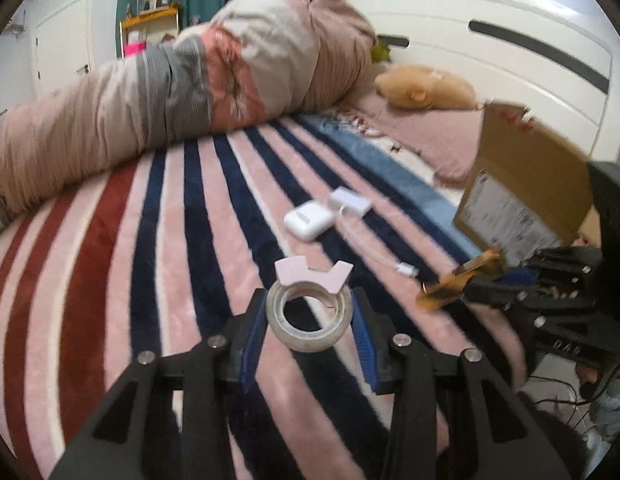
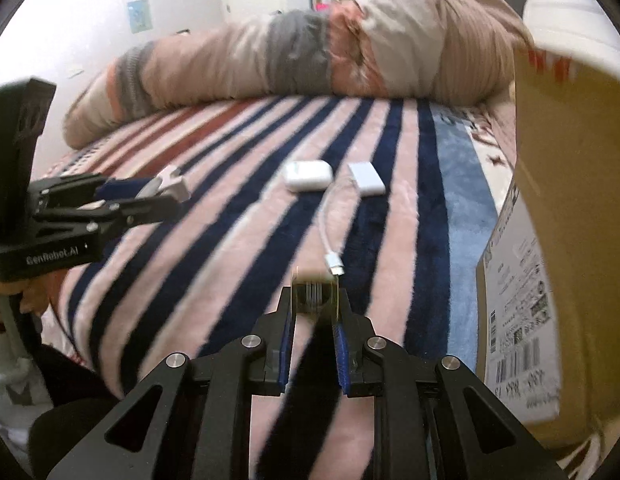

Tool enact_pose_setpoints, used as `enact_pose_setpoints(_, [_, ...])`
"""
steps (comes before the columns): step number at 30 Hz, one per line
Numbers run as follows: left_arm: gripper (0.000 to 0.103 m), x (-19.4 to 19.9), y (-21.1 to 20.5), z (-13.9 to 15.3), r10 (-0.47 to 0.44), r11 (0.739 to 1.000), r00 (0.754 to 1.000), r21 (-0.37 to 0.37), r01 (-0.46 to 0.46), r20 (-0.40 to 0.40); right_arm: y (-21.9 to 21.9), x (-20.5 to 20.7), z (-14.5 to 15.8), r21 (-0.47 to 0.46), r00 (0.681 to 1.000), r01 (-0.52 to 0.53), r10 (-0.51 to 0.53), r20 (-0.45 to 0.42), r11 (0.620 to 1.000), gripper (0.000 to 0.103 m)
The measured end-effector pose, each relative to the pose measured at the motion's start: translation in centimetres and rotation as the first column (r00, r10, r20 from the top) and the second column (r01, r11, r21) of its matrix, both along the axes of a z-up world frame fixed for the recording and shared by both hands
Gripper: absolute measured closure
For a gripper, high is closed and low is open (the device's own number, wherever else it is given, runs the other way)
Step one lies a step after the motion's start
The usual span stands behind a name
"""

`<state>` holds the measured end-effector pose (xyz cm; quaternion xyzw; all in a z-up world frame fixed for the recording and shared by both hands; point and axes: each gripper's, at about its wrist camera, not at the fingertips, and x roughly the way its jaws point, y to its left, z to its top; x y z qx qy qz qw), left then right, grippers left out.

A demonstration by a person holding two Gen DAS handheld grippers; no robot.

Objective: Organize rigid objects
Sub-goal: 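Hold the gold case in the right gripper while the left grasps and lifts the white tape roll, then carry the gold case and tape roll into the cardboard box with both grippers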

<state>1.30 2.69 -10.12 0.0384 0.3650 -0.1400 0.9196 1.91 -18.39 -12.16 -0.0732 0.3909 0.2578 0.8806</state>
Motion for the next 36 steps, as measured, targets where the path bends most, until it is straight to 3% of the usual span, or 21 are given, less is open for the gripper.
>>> enact_pose_setpoints(4, [0.066,-1.4,0.2,2.1,0.021,1.0,0.999,-0.007,-0.021,0.028,0.6,-0.9,1.5,0.0,1.0,-0.022,0.022,0.014,1.0,0.09])
enact_pose_setpoints(7, [0.066,-1.7,0.3,1.8,0.038,0.999,0.999,-0.003,-0.038,0.013,1.0,0.1,0.1,0.011,0.998,-0.047,0.048,-0.048,0.999,0.089])
enact_pose_setpoints(10, [0.066,-1.5,0.5,1.0,0.059,0.998,0.998,-0.01,-0.059,-0.01,2.1,1.7,-1.2,0.015,0.998,-0.058,0.058,-0.01,0.998,0.089])
enact_pose_setpoints(15, [0.065,-0.7,1.6,-0.8,0.089,0.996,0.995,-0.006,-0.09,-0.051,4.3,4.9,-4.5,-0.013,0.986,-0.076,0.073,-0.153,0.997,0.089])
enact_pose_setpoints(22, [0.066,-0.4,2.6,-1.9,0.107,0.994,0.991,-0.015,-0.108,-0.077,4.4,3.7,-4.0,-0.025,0.995,-0.072,0.07,-0.075,0.997,0.09])
enact_pose_setpoints(26, [0.066,-1.4,2.1,0.4,0.099,0.995,0.995,-0.011,-0.1,-0.03,3.9,1.9,-0.8,0.03,0.995,-0.1,0.1,-0.021,0.995,0.09])
enact_pose_setpoints(30, [0.066,-3.0,0.8,4.4,0.085,0.996,0.995,-0.008,-0.085,0.045,2.3,-1.5,4.8,0.105,0.984,-0.162,0.152,0.096,0.981,0.09])
enact_pose_setpoints(36, [0.066,-4.3,-4.2,10.6,-0.019,0.999,0.987,-0.033,0.024,0.157,-5.9,-5.1,12.6,0.201,0.965,-0.082,0.027,0.262,0.976,0.09])
